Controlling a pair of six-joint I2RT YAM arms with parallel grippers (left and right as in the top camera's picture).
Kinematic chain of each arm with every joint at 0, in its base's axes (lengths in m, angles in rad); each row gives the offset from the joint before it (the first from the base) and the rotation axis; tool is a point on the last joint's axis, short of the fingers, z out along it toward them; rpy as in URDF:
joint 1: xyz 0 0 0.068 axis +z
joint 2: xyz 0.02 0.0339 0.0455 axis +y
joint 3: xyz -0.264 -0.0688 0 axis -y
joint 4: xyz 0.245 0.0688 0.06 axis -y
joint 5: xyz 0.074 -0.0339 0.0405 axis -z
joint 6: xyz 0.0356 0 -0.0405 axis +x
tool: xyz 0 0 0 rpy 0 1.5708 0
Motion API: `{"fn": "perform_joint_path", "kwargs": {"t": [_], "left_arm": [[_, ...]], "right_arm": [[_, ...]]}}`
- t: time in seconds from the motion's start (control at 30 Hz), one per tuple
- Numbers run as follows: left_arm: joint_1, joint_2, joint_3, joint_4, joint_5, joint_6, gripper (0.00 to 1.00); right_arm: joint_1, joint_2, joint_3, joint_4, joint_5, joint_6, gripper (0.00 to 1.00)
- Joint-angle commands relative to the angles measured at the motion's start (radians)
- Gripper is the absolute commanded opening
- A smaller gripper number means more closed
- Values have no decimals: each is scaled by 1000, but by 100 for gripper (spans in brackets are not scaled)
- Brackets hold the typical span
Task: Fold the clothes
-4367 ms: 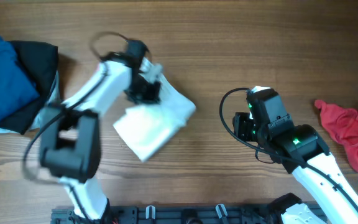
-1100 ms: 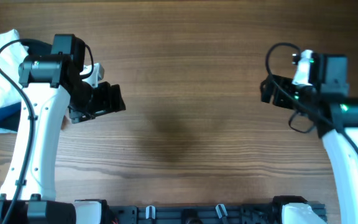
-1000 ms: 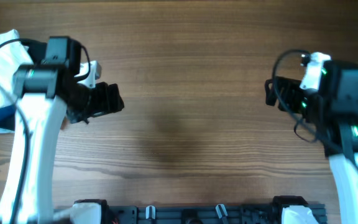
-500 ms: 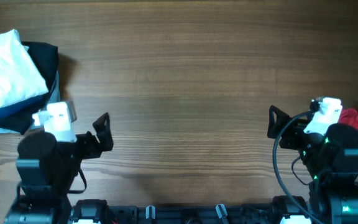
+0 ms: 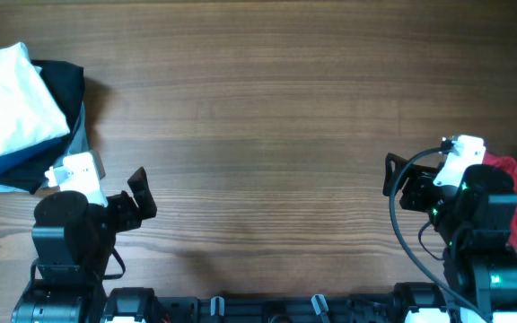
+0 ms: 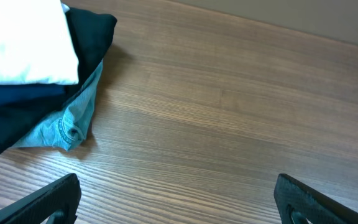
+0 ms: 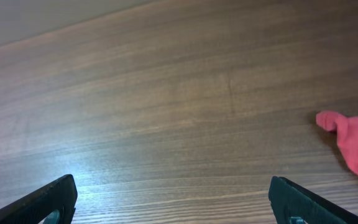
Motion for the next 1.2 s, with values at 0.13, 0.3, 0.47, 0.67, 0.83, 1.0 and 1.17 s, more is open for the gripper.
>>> {"fn": "perform_joint_path", "kwargs": {"t": [0.13,0.3,0.47,0.67,0.83,1.0,1.17], "left_arm": [[-5,5,-6,5,-19,-5,100],[-5,5,-6,5,-19,-6,100],[-5,5,-6,5,-19,-6,100],[-5,5,-6,5,-19,-6,100],[-5,5,-6,5,-19,-6,100],[-5,5,-6,5,-19,-5,100],[-5,5,-6,5,-19,-6,100]], "right_arm": [[-2,68,-5,-2,17,-2,100],[-2,-40,-8,-2,17,-2,100],[14,-214,-69,-3,22,-5,100],[16,-502,-225,15,21,-3,100],[21,-650,-376,188,21,-6,100],[61,-657,-531,466,25,-34,100],[80,-657,-731,830,26,-35,100]]}}
